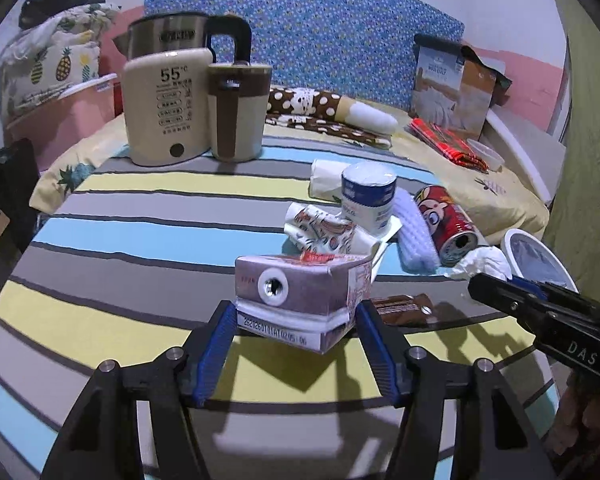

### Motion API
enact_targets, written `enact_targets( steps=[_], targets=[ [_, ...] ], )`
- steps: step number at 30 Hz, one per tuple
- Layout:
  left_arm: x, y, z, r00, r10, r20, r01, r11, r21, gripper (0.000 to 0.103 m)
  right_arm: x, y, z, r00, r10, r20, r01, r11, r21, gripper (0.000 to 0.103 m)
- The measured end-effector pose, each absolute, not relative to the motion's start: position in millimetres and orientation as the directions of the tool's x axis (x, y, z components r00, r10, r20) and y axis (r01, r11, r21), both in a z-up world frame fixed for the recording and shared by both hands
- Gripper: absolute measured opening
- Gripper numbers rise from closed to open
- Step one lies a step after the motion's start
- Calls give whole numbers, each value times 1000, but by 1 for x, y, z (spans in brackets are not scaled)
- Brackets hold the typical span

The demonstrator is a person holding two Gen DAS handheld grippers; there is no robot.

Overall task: Collect trash
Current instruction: 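Close the left tool on the juice carton while the right tool closes on the white tissue, then lift the juice carton with the left tool while the right tool lifts the tissue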

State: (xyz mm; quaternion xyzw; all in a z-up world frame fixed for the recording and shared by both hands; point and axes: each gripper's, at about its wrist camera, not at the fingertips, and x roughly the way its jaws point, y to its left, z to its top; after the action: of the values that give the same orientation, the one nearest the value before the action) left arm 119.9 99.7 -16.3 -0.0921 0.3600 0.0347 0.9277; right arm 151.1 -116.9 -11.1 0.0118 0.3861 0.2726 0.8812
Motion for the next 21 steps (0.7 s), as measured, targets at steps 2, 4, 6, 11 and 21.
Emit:
enact_targets(
  steps=[2, 4, 6, 11, 21],
  targets=[
    [113, 94, -11, 745, 2, -667, -133, 980, -146, 62, 147, -122, -9, 556, 491, -670, -470, 851, 234, 33],
    [108, 88, -7, 751, 7, -661, -133, 981, -140, 61, 143, -126, -7, 562, 491, -666, -467, 853, 236, 33],
    [102, 82, -3, 757, 4, -654, -126, 982, -140, 61, 140, -129, -6, 565, 491, -663, -463, 854, 237, 33],
    [95, 71, 3, 762, -3, -647, -110, 985, -134, 60, 133, -138, -4, 576, 486, -657, -450, 860, 242, 33],
    [81, 54, 16, 778, -30, -628, -77, 987, -142, 57, 120, -152, -1, 594, 480, -646, -434, 867, 245, 33]
  ],
)
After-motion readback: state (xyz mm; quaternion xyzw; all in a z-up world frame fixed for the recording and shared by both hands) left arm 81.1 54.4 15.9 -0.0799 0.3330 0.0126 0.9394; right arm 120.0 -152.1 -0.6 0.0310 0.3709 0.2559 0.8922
